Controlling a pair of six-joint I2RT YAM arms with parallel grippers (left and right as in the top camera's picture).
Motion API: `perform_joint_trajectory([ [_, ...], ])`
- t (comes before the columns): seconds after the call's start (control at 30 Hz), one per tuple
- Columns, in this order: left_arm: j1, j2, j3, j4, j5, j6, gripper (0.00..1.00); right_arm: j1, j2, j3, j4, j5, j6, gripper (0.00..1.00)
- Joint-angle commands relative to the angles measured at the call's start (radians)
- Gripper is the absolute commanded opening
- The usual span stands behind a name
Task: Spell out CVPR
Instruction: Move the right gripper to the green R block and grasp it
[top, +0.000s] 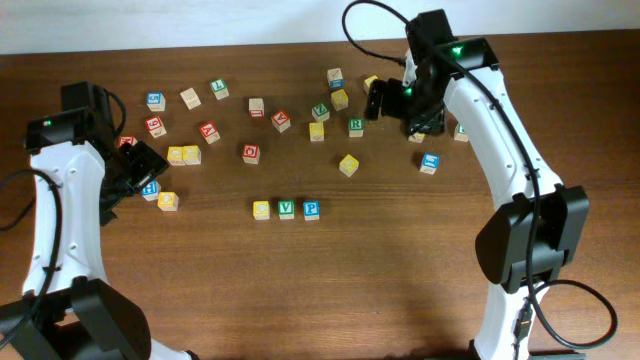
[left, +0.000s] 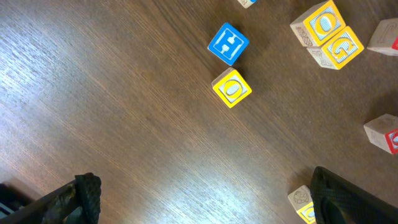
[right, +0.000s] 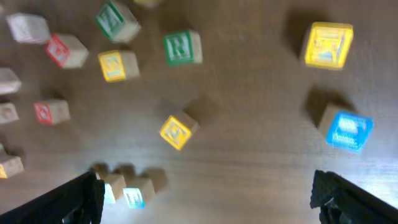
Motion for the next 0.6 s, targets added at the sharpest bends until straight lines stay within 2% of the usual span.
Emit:
perform_joint_trajectory([
  [0.0, 0.006, -0.008, 0.005, 0.001, -0.001, 0.001, 0.99, 0.024, -0.01, -0.002, 0.085, 0.076, -0.195, 0.98],
  [0.03, 0.006, -0.008, 0.005, 0.001, -0.001, 0.001, 0.99, 0.032, -0.005, -0.013, 0.141, 0.127, -0.195, 0.98],
  [0.17, 0.006, -0.008, 0.005, 0.001, -0.001, 0.001, 0.99, 0.067, 0.104, -0.017, 0.343, 0.134, -0.247, 0.99],
  [0.23, 0.006, -0.008, 0.005, 0.001, -0.001, 0.001, 0.99, 0.071, 0.174, -0.017, 0.39, 0.134, -0.243, 0.99],
  [0.3, 0.006, -0.008, 0.005, 0.001, -0.001, 0.001, 0.99, 0.072, 0.226, -0.017, 0.393, 0.134, -0.243, 0.88],
  [0.37, 0.006, -0.008, 0.005, 0.001, -0.001, 0.001, 0.99, 0.087, 0.267, -0.017, 0.397, 0.135, -0.243, 0.87],
  [0.43, 0.006, -0.008, 0.005, 0.001, -0.001, 0.001, 0.99, 0.115, 0.286, -0.017, 0.408, 0.204, -0.185, 0.68],
  [0.57, 0.006, -0.008, 0.005, 0.001, -0.001, 0.001, 0.99, 0.158, 0.299, -0.017, 0.419, 0.298, -0.084, 0.66],
])
